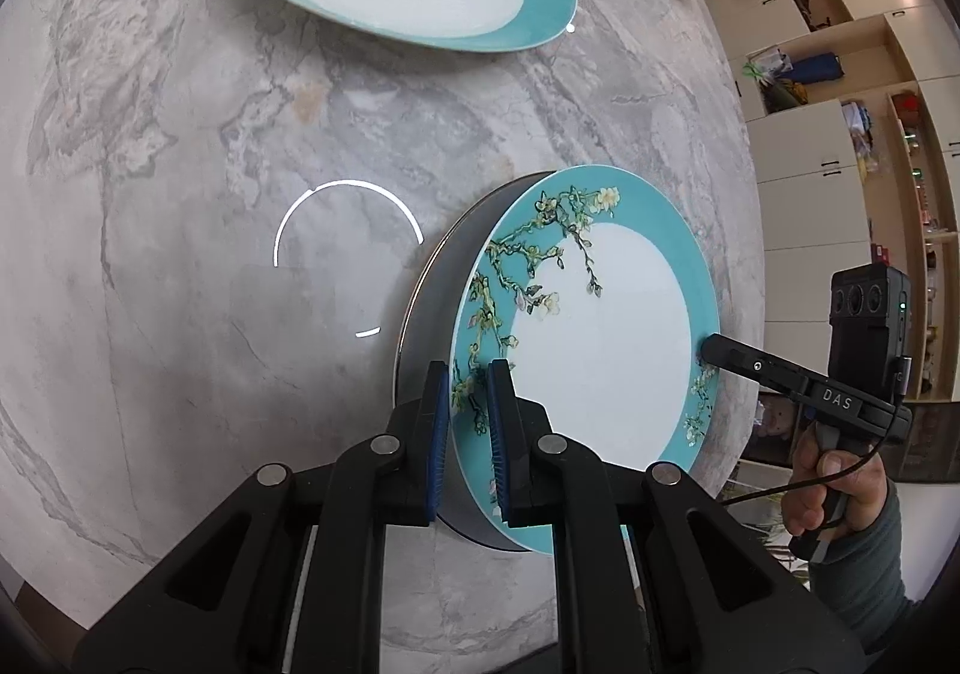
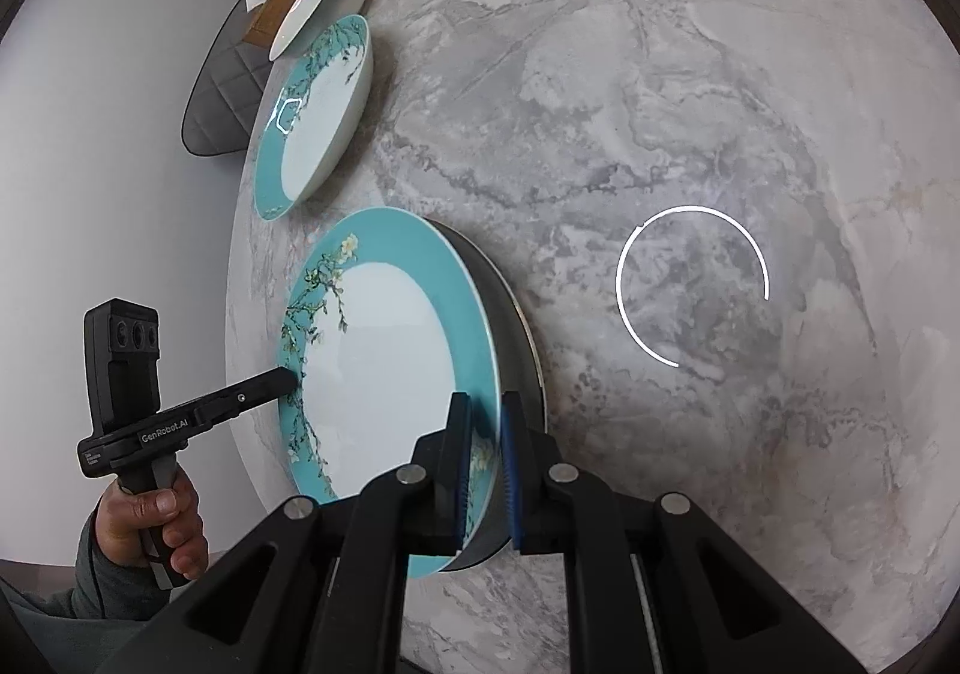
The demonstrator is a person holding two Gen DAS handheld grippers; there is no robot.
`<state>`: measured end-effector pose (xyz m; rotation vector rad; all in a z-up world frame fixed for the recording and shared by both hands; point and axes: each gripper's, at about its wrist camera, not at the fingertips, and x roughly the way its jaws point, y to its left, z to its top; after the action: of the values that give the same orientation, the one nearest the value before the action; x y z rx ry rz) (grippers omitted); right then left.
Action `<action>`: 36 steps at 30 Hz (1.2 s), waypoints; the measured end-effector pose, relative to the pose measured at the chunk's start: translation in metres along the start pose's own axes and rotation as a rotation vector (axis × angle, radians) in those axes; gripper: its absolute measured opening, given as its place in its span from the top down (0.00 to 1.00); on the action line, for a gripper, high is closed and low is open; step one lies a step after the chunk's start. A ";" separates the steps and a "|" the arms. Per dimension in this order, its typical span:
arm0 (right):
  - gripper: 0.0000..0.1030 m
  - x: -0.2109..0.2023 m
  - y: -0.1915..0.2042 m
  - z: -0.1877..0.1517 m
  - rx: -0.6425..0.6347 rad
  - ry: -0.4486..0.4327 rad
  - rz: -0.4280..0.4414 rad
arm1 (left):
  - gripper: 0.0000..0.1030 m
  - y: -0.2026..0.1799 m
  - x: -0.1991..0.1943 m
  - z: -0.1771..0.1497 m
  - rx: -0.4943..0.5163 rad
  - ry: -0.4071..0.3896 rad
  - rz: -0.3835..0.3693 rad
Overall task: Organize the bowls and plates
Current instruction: 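Lift the teal plate and lower it onto the grey plate, then open both grippers and pull back from the stacked plates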
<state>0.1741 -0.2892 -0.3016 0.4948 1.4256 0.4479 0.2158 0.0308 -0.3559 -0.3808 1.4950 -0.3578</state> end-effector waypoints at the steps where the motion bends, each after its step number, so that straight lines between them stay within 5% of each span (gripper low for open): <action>1: 0.88 0.002 -0.001 0.000 0.003 0.004 -0.003 | 0.90 0.001 0.004 0.000 -0.004 0.003 0.003; 7: 0.88 0.008 -0.005 -0.004 -0.001 0.003 0.000 | 0.90 0.005 0.005 0.004 -0.015 -0.010 0.005; 16: 0.86 0.013 0.016 0.001 -0.099 0.014 -0.105 | 0.88 -0.002 0.004 0.005 0.022 -0.012 0.061; 36: 0.72 0.031 0.066 -0.015 -0.328 -0.022 -0.491 | 0.85 -0.018 0.009 0.004 0.088 -0.051 0.147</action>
<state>0.1620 -0.2164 -0.2900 -0.1177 1.3615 0.2677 0.2198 0.0110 -0.3554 -0.2065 1.4430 -0.2938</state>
